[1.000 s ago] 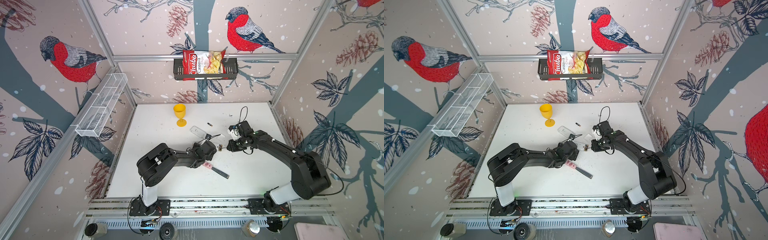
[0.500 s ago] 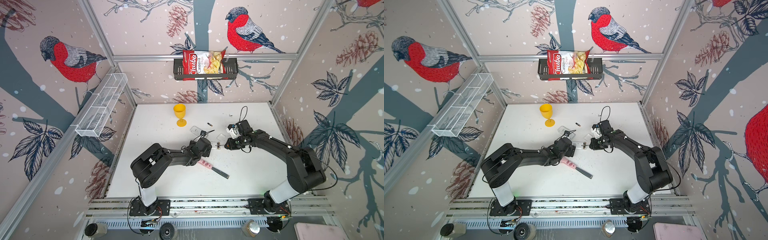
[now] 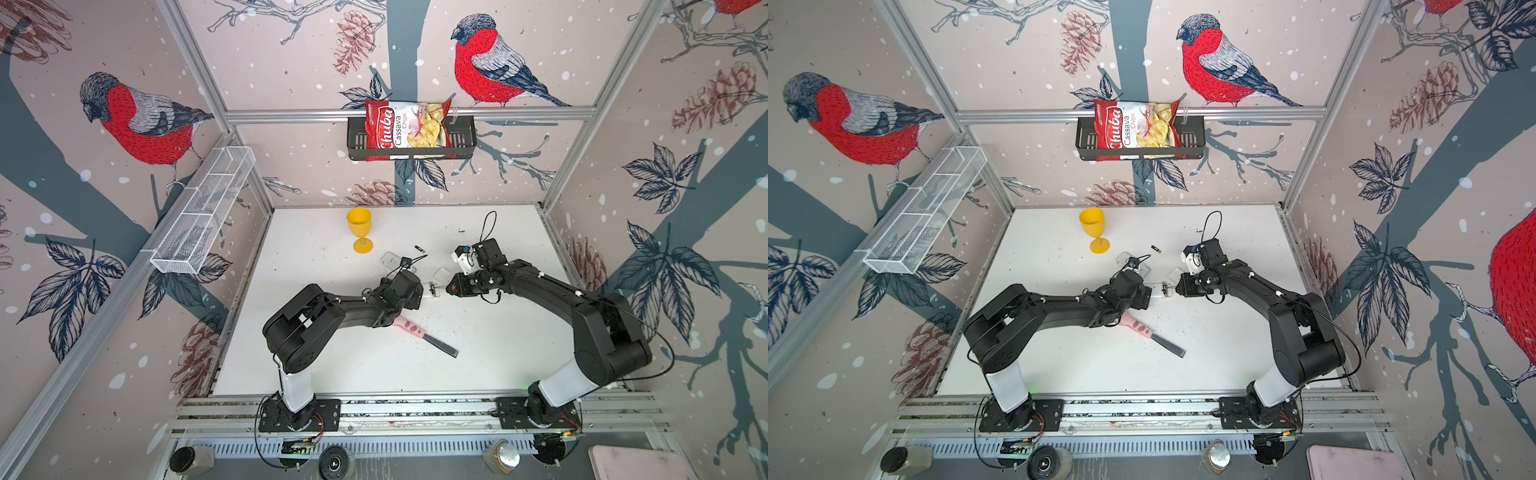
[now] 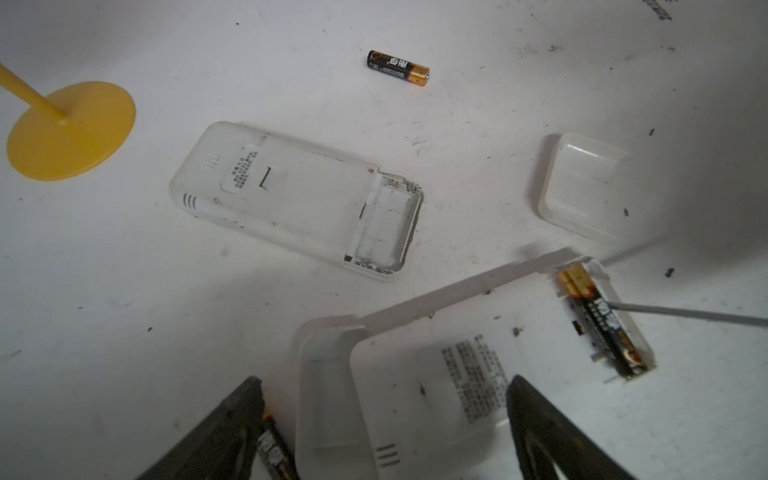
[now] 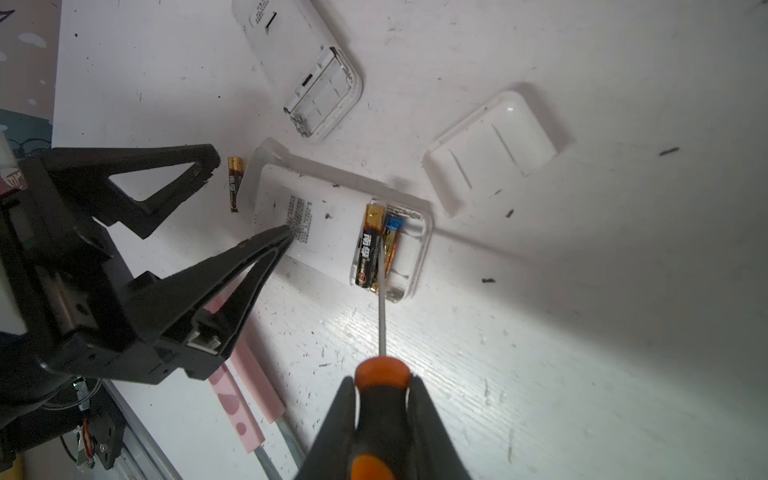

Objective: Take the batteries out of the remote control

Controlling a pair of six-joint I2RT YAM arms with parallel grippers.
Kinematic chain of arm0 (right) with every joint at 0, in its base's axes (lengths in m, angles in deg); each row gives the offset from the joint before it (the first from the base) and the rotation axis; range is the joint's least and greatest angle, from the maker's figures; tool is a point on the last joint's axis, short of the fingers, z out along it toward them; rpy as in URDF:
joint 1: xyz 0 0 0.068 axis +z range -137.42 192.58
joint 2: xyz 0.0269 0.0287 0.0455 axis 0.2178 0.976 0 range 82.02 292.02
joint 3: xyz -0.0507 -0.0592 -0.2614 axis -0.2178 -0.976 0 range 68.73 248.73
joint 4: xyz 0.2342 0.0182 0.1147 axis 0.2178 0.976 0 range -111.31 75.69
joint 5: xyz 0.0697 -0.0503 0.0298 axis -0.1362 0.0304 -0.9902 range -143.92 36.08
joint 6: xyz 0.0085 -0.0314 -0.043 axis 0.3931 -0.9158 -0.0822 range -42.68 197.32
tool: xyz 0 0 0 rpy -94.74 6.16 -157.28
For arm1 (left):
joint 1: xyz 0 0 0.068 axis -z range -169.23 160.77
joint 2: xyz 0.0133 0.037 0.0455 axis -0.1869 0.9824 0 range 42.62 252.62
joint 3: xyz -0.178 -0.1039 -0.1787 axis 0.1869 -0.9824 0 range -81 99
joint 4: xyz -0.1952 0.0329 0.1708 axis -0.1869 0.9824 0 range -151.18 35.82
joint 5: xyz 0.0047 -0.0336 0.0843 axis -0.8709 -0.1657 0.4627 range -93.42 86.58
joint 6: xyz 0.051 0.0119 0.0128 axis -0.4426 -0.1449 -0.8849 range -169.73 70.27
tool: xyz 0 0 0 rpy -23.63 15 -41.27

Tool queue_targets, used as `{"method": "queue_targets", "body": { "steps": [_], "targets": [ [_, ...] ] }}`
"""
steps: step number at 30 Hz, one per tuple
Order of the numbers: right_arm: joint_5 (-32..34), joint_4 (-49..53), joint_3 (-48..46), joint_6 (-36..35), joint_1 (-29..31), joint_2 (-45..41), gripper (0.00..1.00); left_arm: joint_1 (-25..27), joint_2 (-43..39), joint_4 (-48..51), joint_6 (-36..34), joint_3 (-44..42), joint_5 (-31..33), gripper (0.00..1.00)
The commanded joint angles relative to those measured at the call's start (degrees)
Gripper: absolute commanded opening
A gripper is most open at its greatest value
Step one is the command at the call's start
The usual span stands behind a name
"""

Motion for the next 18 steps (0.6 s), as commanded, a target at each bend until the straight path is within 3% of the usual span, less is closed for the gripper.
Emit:
{"method": "queue_targets", "body": {
  "steps": [1, 12, 18],
  "targets": [
    [1.43, -0.02, 0.14, 0.07, 0.07, -0.14, 0.00, -0.14, 0.52, -1.42, 0.91, 0.55, -0.83, 0.90],
    [6.46, 2.86, -0.03, -0.37, 0.25, -1.22, 0.00, -0.23, 1.65, -1.59, 1.72, 0.98, -1.53, 0.90],
    [4.10, 2.61, -0.20, -0.89, 1.08, -0.16, 0.00, -0.29, 1.86, -1.72, 1.87, 0.91, -1.53, 0.90]
  ]
}}
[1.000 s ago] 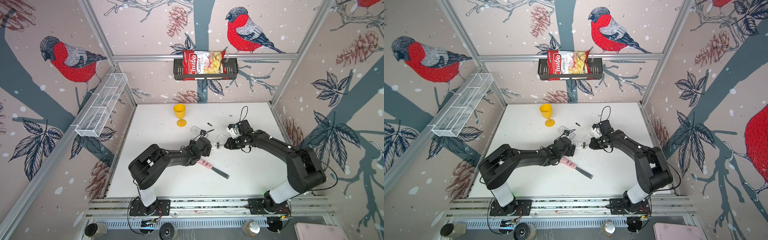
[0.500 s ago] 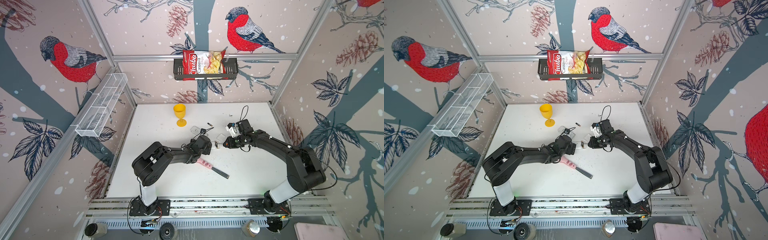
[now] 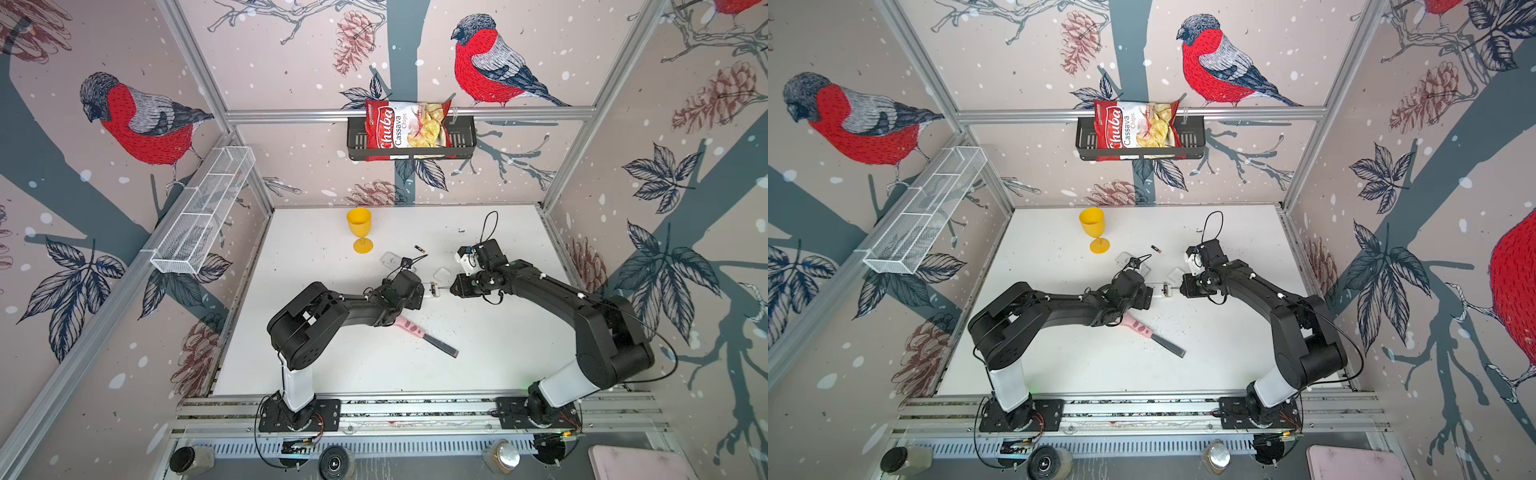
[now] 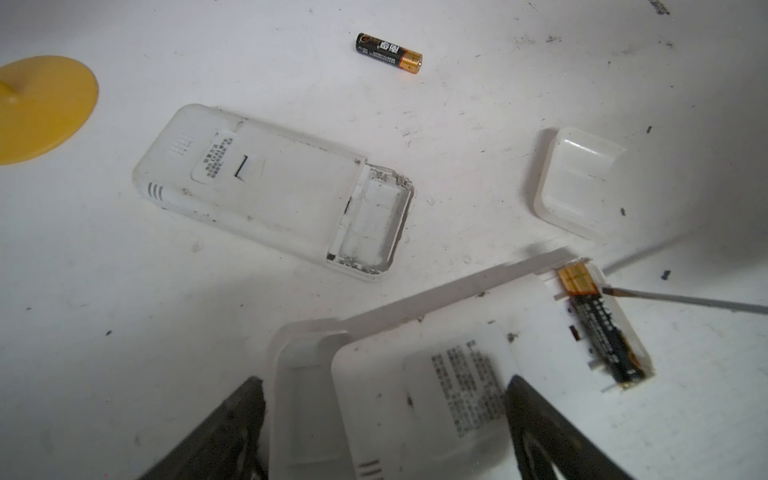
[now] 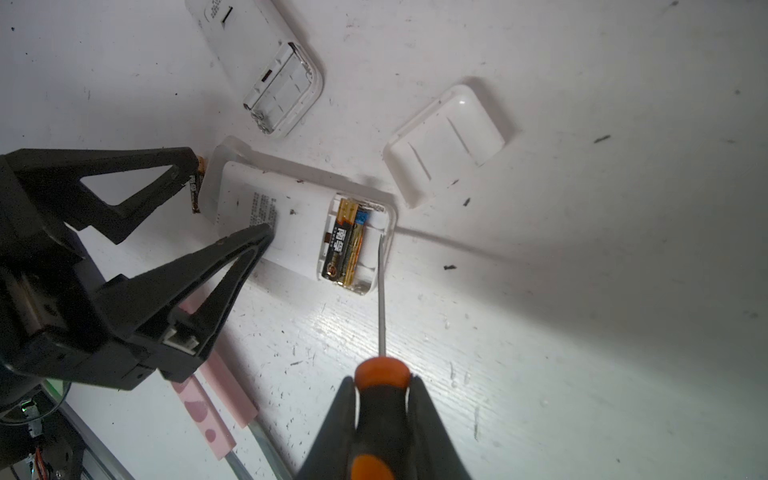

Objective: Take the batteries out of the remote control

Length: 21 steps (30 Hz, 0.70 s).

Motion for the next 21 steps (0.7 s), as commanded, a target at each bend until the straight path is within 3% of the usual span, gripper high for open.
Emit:
{"method": "queue_targets", "body": {
  "steps": [1, 15, 21],
  "targets": [
    [-1.19, 0.79, -0.07, -0.79, 0.93, 0.97, 0.00, -0.17, 0.24, -1.15, 0.46, 0.32, 0.03, 0.90],
    [-9.12, -4.66, -3.28, 1.00, 3.06, 0.43, 0.00, -1.43, 1.23, -1.47, 1.07, 0.60, -2.08, 0.89],
    [-8.20, -5.51, -4.92, 1.54, 3.20, -1.61, 0.00, -2.53, 0.49, -2.04, 1.13, -0.37, -3.17, 0.89]
  ]
}}
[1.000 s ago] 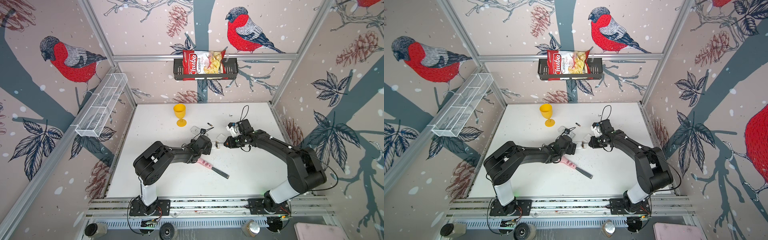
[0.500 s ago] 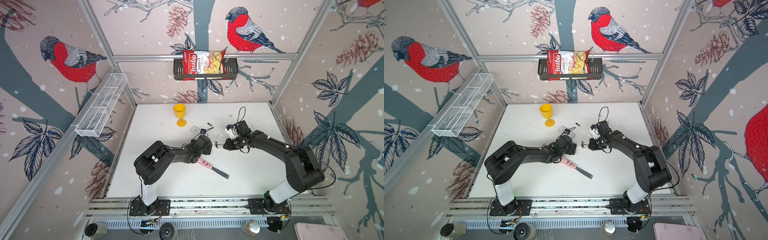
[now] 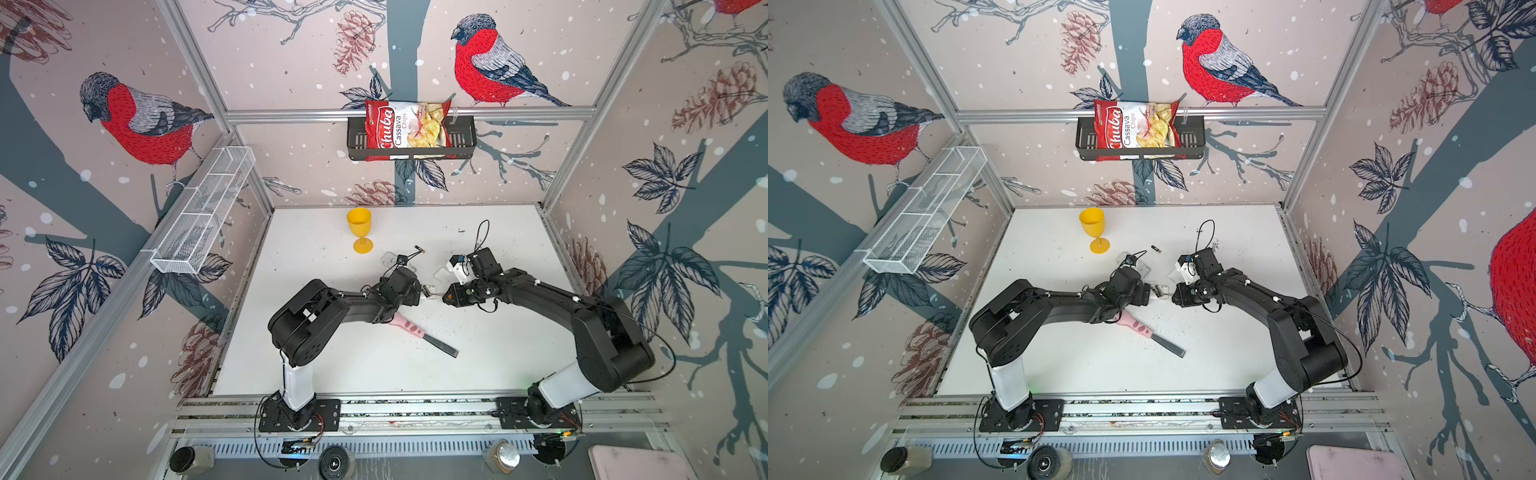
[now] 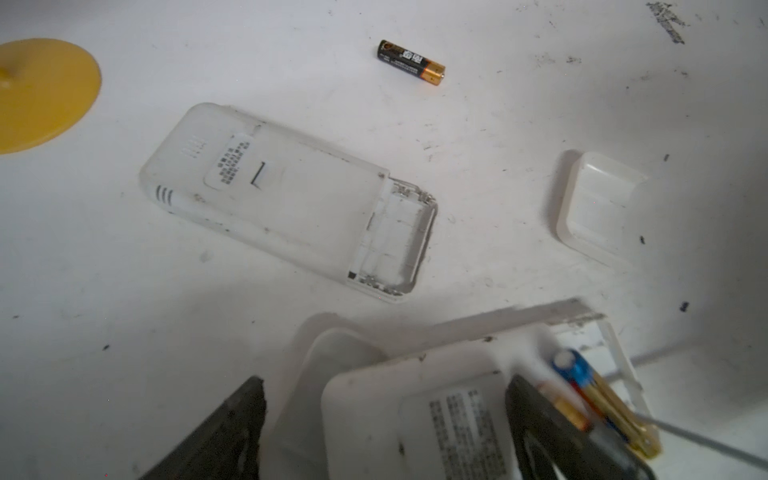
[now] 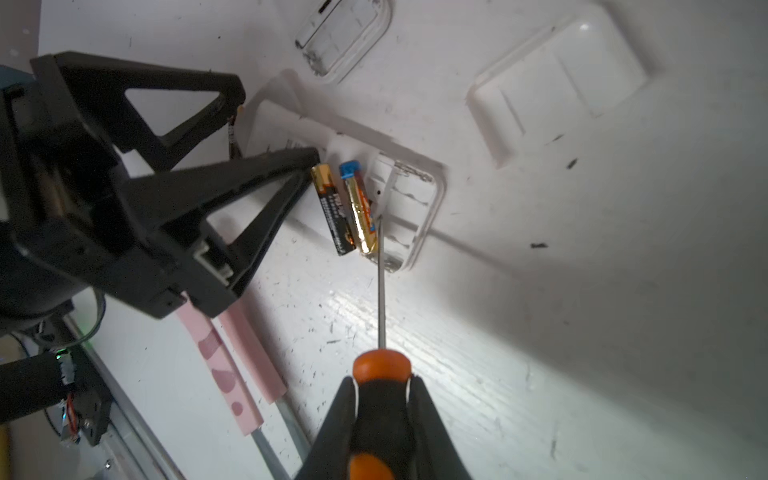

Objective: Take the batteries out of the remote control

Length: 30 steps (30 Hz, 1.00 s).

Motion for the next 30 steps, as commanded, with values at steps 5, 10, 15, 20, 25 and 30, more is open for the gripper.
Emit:
{"method": "queue_targets", "body": {
  "steps": [5, 10, 15, 20, 25, 30],
  "targets": [
    [-2.57, -0.56, 1.32, 0.40, 0.08, 0.13, 0.00, -0.29, -0.61, 0.10, -0.04, -0.04, -1.17, 0.89],
    [-2.15, -0.35, 2.24, 0.53, -0.08, 0.33, 0.00, -0.41, -0.69, 0.28, 0.05, -0.18, -1.09, 0.89],
    [-1.83, -0.01, 3.49, 0.46, -0.11, 0.18, 0.00, -0.50, -0.79, 0.28, 0.21, 0.01, -1.09, 0.89],
    [-1.28, 0.00, 4.67, 0.25, -0.84, 1.68, 0.00, -0.53, -0.87, 0.28, 0.47, -0.20, -1.14, 0.89],
    [-0.92, -0.18, 5.38, 0.01, -1.31, 3.12, 0.00, -0.65, -1.20, 0.38, 0.57, -0.51, -1.09, 0.88],
    [-0.47, -0.52, 5.59, -0.08, -1.77, 4.19, 0.00, -0.79, -1.58, 0.49, 0.67, -0.65, -1.12, 0.89]
  ]
}}
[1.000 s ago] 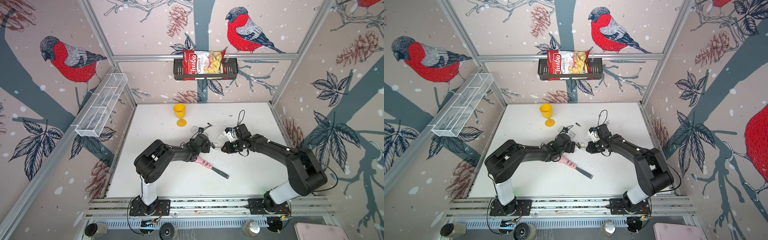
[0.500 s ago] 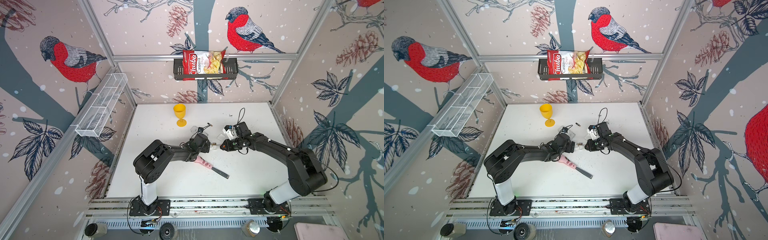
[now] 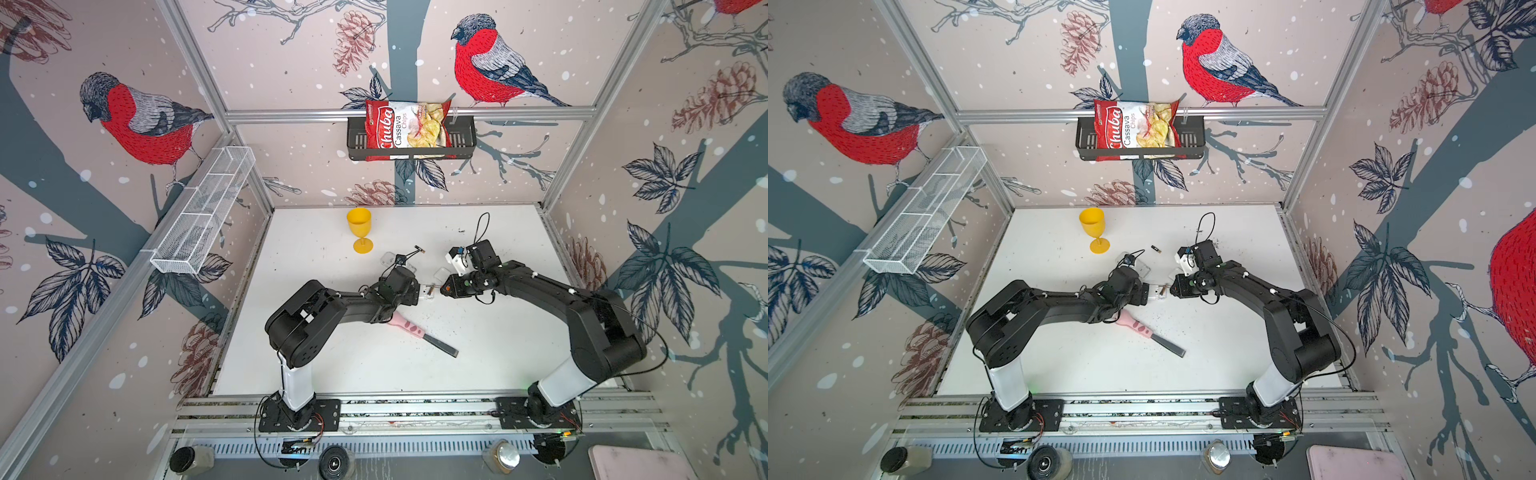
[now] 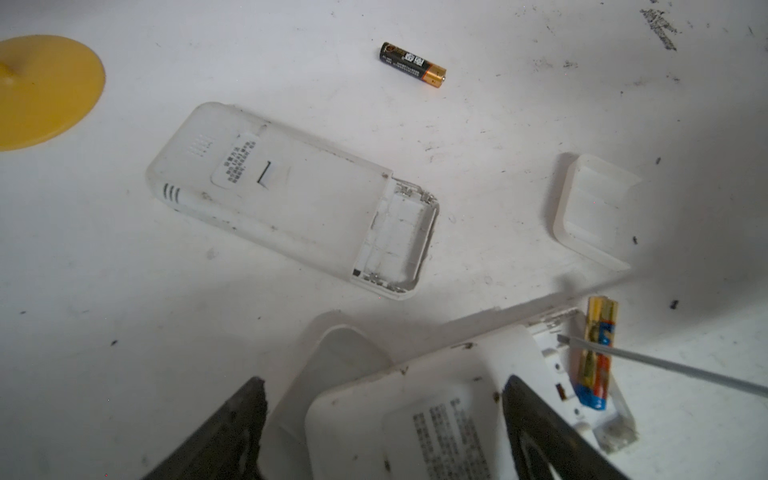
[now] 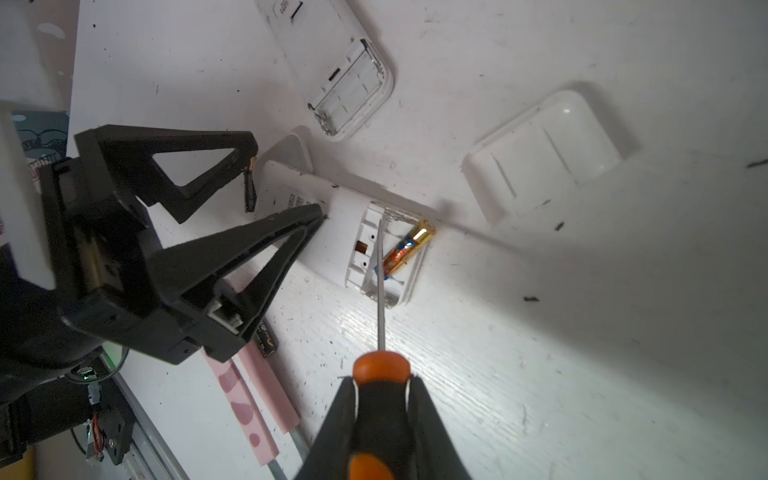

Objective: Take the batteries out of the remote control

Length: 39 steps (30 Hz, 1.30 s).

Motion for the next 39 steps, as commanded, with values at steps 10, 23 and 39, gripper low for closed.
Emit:
{"method": "queue_targets", "body": {
  "steps": [10, 23, 39],
  "targets": [
    [1.52, 0.57, 0.49, -0.72, -0.72, -3.34, 0.00, -0.24, -1.21, 0.81, 0.40, 0.04, -0.15, 0.88],
    [4.12, 2.00, -3.31, -0.10, 1.47, -6.79, 0.00, -0.14, -0.86, 0.26, 0.09, -2.33, -0.78, 0.87],
    [3.50, 0.46, -2.16, -0.27, 1.78, -1.97, 0.00, 1.43, 2.25, 1.41, -0.67, 0.03, -0.37, 0.86]
  ]
}}
